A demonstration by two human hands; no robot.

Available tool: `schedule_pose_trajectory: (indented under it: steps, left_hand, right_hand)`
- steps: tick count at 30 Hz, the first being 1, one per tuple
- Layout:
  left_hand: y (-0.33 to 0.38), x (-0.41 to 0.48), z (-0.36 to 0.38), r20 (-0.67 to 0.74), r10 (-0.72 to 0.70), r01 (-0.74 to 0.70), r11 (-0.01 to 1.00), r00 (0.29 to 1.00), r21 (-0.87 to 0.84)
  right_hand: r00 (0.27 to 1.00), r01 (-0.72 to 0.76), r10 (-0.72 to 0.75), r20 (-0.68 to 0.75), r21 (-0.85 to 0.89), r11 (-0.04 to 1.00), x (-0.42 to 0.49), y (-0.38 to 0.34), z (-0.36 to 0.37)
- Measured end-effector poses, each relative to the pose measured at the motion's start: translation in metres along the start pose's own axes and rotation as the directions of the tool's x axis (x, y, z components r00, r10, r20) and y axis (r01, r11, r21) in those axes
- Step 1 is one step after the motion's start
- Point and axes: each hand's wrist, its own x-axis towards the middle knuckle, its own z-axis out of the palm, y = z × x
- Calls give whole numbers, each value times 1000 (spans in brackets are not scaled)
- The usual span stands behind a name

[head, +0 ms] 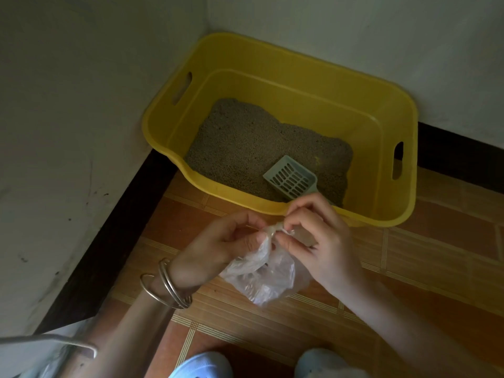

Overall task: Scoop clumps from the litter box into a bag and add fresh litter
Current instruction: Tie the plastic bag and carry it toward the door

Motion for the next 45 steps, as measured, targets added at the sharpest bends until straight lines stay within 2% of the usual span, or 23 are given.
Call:
schedule_pose_trajectory:
  steps: [5,9,14,19,24,27,29,31,33,36,39,42,45]
  left_hand:
    - [4,-5,2,-183,55,-38,995,982,91]
    - [15,-14,0,-339,131,-72,981,932,181]
    - [-3,-22,-21,-518,92,73,954,851,290]
    - [-37,-21,-43,-631,-103,193,978,769,76]
    - [-50,-22,-54,-692,-113,246,965,712,95]
    - [-59,-18,-59,-713,-164,281,959,682,48]
    - [-62,-17,-58,-698,-205,279,960,687,-7]
    - [-52,-19,-51,-677,-178,241,971,714,-1]
    - [-36,-21,-43,-648,-87,150,988,756,42]
    - [-10,-22,-29,-585,53,38,989,809,142]
    - [7,-19,-16,-505,116,9,971,855,239]
    - [12,-15,-4,-449,140,-24,967,882,254]
    - [12,-13,1,-399,157,-43,959,903,280]
  right_hand:
    - [999,-34,35,-23,30,999,0,-3,-5]
    - [989,-123,127,-79,47,991,-14,-12,-9]
    - [962,-270,272,-8,103,957,-40,-1,-8]
    - [926,-375,370,79,63,925,-69,23,-9]
    - [910,-405,401,105,20,914,-83,32,-14]
    - [899,-427,424,110,13,904,-88,33,-14]
    - [885,-459,454,101,25,888,-87,33,-17]
    - [875,-483,476,88,82,872,-82,31,-26]
    - [887,-461,451,96,163,872,-74,26,-35]
    - [935,-351,332,126,194,916,-58,14,-42]
    - [959,-269,247,141,160,950,-44,2,-40]
    - [969,-216,204,137,83,973,-31,-6,-38]
    - [984,-89,99,147,-73,993,-18,-8,-32]
